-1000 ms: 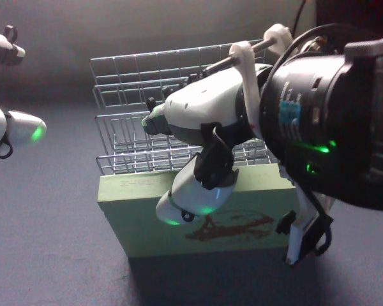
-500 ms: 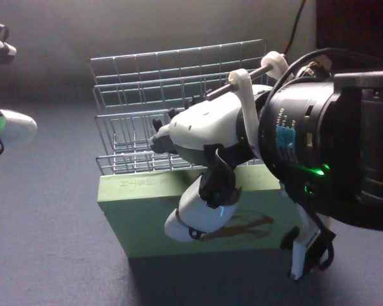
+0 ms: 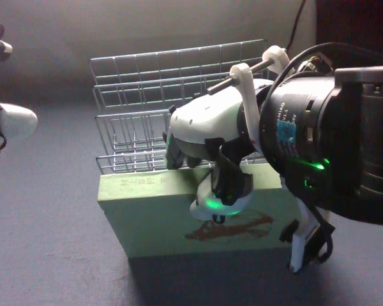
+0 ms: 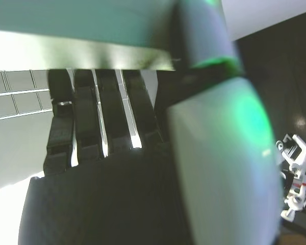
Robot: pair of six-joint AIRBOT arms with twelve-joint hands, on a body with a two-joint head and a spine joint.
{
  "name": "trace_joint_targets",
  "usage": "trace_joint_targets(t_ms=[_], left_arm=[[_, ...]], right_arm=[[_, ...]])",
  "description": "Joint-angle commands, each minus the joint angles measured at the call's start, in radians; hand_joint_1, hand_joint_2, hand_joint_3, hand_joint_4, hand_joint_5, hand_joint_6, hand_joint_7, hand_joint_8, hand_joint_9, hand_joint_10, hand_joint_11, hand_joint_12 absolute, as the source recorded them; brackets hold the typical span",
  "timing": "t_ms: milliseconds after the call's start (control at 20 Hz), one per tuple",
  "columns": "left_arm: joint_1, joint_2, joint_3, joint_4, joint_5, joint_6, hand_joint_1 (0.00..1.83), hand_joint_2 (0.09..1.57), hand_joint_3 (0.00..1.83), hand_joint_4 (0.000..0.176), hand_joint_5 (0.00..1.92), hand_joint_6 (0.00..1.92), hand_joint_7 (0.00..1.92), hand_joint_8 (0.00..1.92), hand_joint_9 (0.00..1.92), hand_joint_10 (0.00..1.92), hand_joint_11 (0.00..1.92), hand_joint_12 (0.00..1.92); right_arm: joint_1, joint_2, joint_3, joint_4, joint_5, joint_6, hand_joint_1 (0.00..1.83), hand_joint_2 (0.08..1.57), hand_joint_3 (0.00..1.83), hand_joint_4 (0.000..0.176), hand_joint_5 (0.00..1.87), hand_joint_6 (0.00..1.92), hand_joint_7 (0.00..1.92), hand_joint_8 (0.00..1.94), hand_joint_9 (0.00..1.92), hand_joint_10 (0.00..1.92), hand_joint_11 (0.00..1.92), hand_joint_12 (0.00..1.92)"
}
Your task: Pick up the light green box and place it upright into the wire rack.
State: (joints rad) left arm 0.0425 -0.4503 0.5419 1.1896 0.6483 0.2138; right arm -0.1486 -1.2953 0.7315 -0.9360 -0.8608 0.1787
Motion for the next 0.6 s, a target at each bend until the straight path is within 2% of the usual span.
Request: trace_joint_targets(t_ms=[0,50,100,150,250,350,550], left_arm=[[-0.008,0.001,0.004,0.072,-0.031,0.002,0.09,1.17,0.01,0.016,0.35,0.00,0.33,0.01,0.31,0.01,0.00,0.74],[-0.008,0.001,0.004,0.071,-0.031,0.002,0.09,1.17,0.00,0.016,0.35,0.00,0.33,0.01,0.31,0.01,0.00,0.74],[-0.009,0.001,0.004,0.071,-0.031,0.002,0.09,1.17,0.01,0.016,0.35,0.00,0.33,0.01,0.31,0.01,0.00,0.75],[-0.009,0.001,0.003,0.071,-0.031,0.002,0.09,1.17,0.01,0.016,0.35,0.00,0.33,0.01,0.31,0.01,0.00,0.75],[-0.009,0.001,0.001,0.071,-0.031,0.002,0.09,1.17,0.01,0.016,0.35,0.00,0.33,0.00,0.31,0.01,0.00,0.75],[-0.009,0.001,0.000,0.068,-0.031,0.002,0.09,1.17,0.00,0.016,0.36,0.00,0.32,0.00,0.30,0.00,0.00,0.75],[-0.009,0.001,-0.001,0.067,-0.031,0.001,0.09,1.17,0.00,0.015,0.36,0.00,0.32,0.00,0.30,0.00,0.00,0.75]], right_arm=[[0.006,0.002,-0.001,-0.059,0.037,-0.005,1.05,1.13,0.00,0.000,0.81,0.05,0.92,0.04,0.81,0.14,0.40,1.30],[0.006,0.003,-0.001,-0.059,0.037,-0.005,1.20,1.15,0.00,0.000,0.82,0.89,1.04,0.78,0.95,0.34,0.55,1.35],[0.006,0.004,-0.001,-0.059,0.037,-0.005,1.24,1.13,0.00,0.000,0.90,0.96,1.03,1.09,0.89,1.02,0.72,1.54],[0.006,0.006,-0.001,-0.059,0.037,-0.006,1.24,1.13,0.00,0.000,0.90,0.96,1.03,1.09,0.89,1.02,0.72,1.54],[0.008,0.010,-0.004,-0.056,0.037,-0.007,1.25,1.11,0.00,0.000,0.97,0.87,1.05,1.07,0.87,1.23,0.78,1.65],[0.020,0.021,-0.010,-0.027,0.037,-0.022,1.24,1.12,0.00,0.000,0.95,0.88,1.01,1.16,0.80,1.33,0.70,1.71],[0.068,0.068,-0.041,-0.003,0.072,-0.038,1.24,1.14,0.00,0.000,0.90,0.94,1.00,1.18,0.76,1.35,0.65,1.67]])
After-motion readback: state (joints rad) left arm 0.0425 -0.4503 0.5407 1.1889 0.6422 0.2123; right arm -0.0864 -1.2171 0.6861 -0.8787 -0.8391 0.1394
